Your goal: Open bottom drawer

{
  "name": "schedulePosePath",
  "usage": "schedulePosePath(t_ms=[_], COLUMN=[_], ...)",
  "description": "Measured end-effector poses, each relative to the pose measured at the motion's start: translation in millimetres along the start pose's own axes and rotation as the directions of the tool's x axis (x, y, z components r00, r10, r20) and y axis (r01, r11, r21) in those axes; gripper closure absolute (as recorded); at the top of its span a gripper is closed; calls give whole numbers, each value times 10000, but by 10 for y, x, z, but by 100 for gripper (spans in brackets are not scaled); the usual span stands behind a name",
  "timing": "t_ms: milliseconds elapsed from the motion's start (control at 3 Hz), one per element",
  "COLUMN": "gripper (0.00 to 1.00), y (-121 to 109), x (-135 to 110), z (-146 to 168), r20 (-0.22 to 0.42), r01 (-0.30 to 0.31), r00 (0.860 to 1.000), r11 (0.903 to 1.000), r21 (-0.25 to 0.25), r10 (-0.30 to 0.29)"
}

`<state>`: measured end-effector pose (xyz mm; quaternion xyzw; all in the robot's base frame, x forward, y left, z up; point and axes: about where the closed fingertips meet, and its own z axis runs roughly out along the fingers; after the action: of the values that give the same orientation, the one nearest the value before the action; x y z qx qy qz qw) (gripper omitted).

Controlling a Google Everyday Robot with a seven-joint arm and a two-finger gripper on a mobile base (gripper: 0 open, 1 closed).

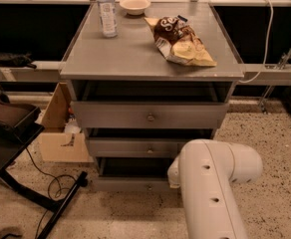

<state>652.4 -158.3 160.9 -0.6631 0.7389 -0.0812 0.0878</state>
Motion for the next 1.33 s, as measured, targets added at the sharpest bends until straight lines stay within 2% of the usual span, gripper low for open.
schedulePosePath(t_ms=[333,667,1000,1333], gripper=[100,85,61,29], y=[62,125,125,125], x=[21,34,34,34], z=[-11,-19,-19,-19], r20=[2,30,30,30], r01=[-12,-9,-10,-10], r00=[10000,10000,10000,10000], r11=[9999,9997,9996,9996], r21=[-126,-264,-265,-265], r10=[12,10,11,11])
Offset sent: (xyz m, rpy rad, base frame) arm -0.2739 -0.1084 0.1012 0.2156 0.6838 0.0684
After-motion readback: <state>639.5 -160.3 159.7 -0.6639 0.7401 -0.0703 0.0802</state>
